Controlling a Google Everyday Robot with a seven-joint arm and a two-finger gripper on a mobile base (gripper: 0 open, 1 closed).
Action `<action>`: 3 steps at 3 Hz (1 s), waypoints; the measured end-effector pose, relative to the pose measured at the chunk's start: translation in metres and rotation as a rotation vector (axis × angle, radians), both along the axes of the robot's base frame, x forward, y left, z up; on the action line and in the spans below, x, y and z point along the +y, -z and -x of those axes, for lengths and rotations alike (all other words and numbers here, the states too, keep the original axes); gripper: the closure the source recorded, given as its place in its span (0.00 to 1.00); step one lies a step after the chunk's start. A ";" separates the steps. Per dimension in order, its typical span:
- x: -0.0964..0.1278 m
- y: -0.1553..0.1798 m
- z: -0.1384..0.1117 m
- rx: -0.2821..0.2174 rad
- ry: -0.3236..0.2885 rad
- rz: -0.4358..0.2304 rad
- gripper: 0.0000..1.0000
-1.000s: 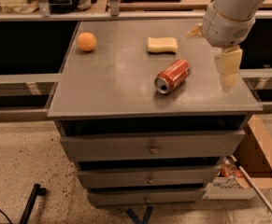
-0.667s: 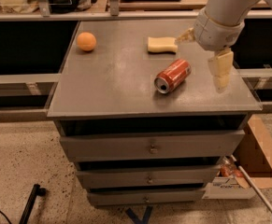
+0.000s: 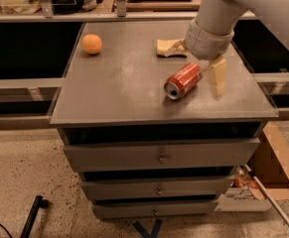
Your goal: Place coke can upright
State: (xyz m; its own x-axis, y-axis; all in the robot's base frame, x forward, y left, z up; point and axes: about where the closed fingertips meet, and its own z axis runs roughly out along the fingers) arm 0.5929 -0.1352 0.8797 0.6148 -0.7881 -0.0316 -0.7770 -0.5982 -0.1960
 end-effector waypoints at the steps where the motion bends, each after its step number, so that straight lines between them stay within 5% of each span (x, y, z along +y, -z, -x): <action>1: 0.013 0.014 -0.009 0.035 -0.051 -0.030 0.00; 3: 0.025 0.043 -0.024 0.071 -0.104 -0.034 0.00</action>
Offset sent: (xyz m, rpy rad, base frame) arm 0.0244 0.0292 -0.0367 0.0779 0.0933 0.1371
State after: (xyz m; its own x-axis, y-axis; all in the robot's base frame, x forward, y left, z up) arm 0.6173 -0.1104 0.8371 0.6884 -0.7179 -0.1037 -0.7238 -0.6703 -0.1637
